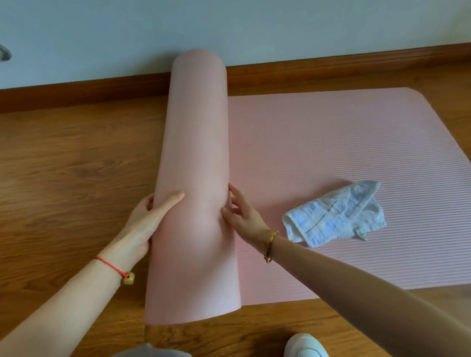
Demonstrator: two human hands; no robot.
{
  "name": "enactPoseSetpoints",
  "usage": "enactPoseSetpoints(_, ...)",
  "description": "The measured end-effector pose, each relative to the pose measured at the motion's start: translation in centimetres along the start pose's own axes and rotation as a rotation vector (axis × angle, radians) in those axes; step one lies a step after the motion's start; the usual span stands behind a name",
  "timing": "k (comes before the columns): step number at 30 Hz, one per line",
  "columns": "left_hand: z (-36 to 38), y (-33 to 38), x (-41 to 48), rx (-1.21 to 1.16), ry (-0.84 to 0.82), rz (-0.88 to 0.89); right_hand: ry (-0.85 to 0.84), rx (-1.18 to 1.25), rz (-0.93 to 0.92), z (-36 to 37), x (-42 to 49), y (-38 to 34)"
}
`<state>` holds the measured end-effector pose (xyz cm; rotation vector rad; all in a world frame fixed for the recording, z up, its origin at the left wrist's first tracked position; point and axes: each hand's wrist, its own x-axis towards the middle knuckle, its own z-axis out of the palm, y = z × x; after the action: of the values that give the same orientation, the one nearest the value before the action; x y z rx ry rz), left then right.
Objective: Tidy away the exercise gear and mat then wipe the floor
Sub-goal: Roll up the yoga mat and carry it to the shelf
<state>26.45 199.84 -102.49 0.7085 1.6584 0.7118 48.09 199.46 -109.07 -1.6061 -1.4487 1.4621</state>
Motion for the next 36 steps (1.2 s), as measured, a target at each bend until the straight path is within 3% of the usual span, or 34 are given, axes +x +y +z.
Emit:
enactPoseSetpoints(4, -3.7, 0.7, -0.1, 0.074, 0.168, 0.069, -0.239, 0.042, 0.027, 3.7, 2.8, -1.4)
enactPoseSetpoints(7, -5.5, 0.4, -0.2, 0.146, 0.251, 0.072, -0.317, -0.159, -0.022, 4.1, 4.0, -2.4)
enactPoseSetpoints(12, -5.0, -0.3, -0.1, 0.307, 0.319, 0.039, 0.002, -0.691, -0.286, -1.8, 3.8, -0.4)
enactPoseSetpoints(16, -2.7, -0.4, 0.0, 0.355, 0.327, 0.069, -0.095, -1.061, -0.144, -6.6, 2.0, 2.4)
enactPoseSetpoints(19, -2.1, 0.0, 0.5, 0.307, 0.326, 0.076, -0.091, -1.181, -0.179, -7.6, 0.8, 4.1)
enactPoseSetpoints(27, -1.4, 0.6, 0.0, 0.196, 0.251, 0.079, 0.145, -1.099, -0.397, -9.9, -1.4, 4.2)
enactPoseSetpoints(30, -0.5, 0.8, -0.5, 0.238, 0.288, 0.093, 0.189, -1.078, -0.460, -11.2, -3.0, 3.8)
enactPoseSetpoints(36, 2.8, 0.4, -2.3, 0.474, 0.270, 0.198, 0.353, -1.062, -0.413, -11.8, -7.4, 2.7)
